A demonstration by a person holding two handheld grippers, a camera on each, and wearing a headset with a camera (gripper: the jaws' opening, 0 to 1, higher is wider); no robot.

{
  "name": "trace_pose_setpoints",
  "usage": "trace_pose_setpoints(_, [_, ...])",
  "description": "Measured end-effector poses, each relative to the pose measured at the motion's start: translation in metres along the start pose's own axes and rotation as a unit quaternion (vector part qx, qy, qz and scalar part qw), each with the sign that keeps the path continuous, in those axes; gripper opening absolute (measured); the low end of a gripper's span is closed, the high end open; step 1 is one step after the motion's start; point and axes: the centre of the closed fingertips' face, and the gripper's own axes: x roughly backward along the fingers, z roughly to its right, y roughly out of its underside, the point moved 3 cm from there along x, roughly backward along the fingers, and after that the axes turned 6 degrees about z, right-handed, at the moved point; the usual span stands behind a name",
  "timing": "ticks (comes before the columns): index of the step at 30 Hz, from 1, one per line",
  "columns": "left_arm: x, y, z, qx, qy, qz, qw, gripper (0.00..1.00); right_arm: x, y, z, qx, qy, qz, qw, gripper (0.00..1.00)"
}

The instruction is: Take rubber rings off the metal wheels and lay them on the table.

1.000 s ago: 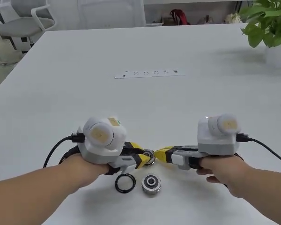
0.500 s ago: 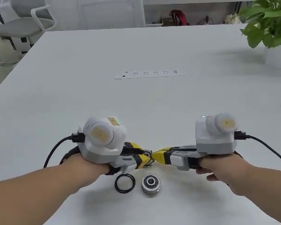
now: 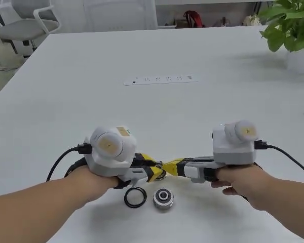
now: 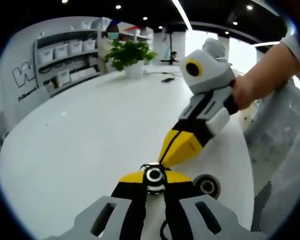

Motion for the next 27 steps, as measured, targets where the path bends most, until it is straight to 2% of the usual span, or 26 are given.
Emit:
trace_pose_setpoints(4, [0.0,0.0,0.0,0.001,-0.001,0.0,1.0,0.12,-0.002,0.0,-0.007,0.002,-0.018,-0.001,0.9998,0.0])
trace_pose_setpoints(9, [0.0,0.0,0.0,0.002,-0.004,0.001,1.0,0.13,0.0,0.0,-0.002,0.003,-0.009,0.001,1.0,0.0])
trace_pose_setpoints(11, [-0.001,-0.001,0.002,-0.012,-0.005,-0.001,0.9999,0.13,0.001,0.001,0.001,0.002,0.0,0.0,1.0,0.0])
trace_pose_setpoints(15, [-0.001,-0.001,0.001,-0.012,-0.007,-0.003,0.9999,0.13,0.001,0.003,0.004,-0.001,0.009,-0.003,1.0,0.0])
trace_pose_setpoints(21, [0.001,-0.001,0.003,-0.003,0.002,-0.004,1.0,0.15,0.001,0.003,0.003,-0.009,0.009,-0.002,0.9999,0.0])
trace_pose_setpoints(23, [0.002,-0.004,0.006,0.005,0.013,0.004,0.9999,0.21,0.001,0.003,0.003,-0.009,0.008,-0.002,0.9999,0.0])
trace_pose_setpoints(27, [0.008,-0.01,0.011,-0.009,0.029,0.013,0.9994,0.24,0.001,0.003,0.002,-0.011,0.006,-0.001,0.9999,0.0])
